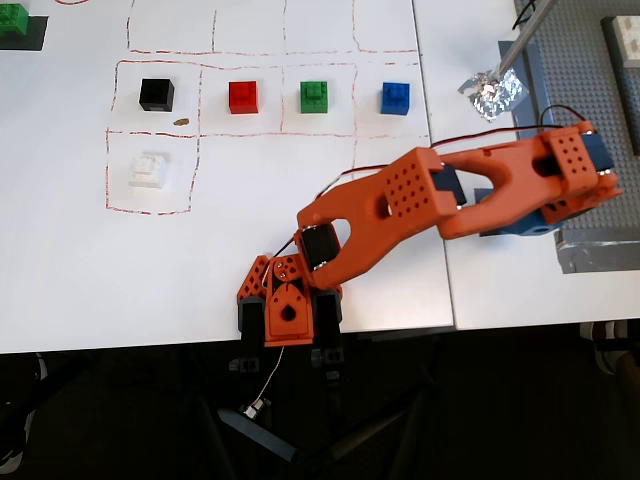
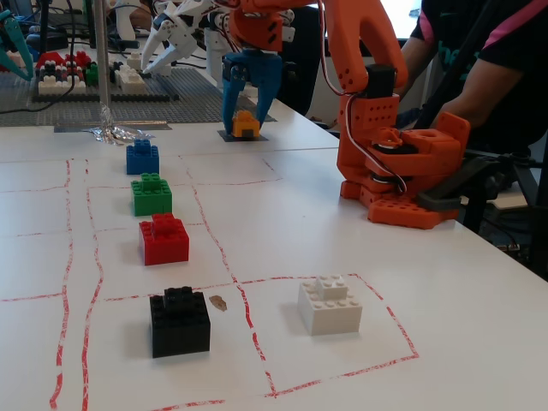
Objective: Grab the block and put it in the grey marker
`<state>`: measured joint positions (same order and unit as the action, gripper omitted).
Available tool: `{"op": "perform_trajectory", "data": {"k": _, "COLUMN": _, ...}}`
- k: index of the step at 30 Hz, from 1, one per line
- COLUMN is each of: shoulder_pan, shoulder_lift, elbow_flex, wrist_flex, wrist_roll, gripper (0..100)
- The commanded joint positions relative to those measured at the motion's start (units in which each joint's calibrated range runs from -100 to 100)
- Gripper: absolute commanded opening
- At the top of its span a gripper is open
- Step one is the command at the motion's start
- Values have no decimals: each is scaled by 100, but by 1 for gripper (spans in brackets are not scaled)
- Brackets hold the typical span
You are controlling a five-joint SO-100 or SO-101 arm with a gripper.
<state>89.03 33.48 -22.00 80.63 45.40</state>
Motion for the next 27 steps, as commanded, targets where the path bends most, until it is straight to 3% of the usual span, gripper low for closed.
{"op": "perform_trajectory", "data": {"k": 1, "shoulder_pan": 267, "shoulder_lift": -379, "elbow_flex": -320, "wrist_flex": -373, "wrist_roll": 59, "gripper": 12}}
{"op": "perform_trajectory", "data": {"k": 8, "shoulder_pan": 294, "shoulder_lift": -388, "elbow_flex": -48, "wrist_flex": -740, "wrist_roll": 103, "gripper": 34}}
{"op": "perform_trajectory", "data": {"k": 13, "shoulder_pan": 312, "shoulder_lift": -560, "elbow_flex": 70, "wrist_flex": -634, "wrist_roll": 166, "gripper": 37}}
{"op": "perform_trajectory", "data": {"k": 24, "shoulder_pan": 488, "shoulder_lift": -1163, "elbow_flex": -1372, "wrist_flex": 1823, "wrist_roll": 313, "gripper": 42}}
{"op": "perform_trajectory", "data": {"k": 27, "shoulder_pan": 488, "shoulder_lift": -1560, "elbow_flex": -1245, "wrist_flex": 1913, "wrist_roll": 288, "gripper": 42}}
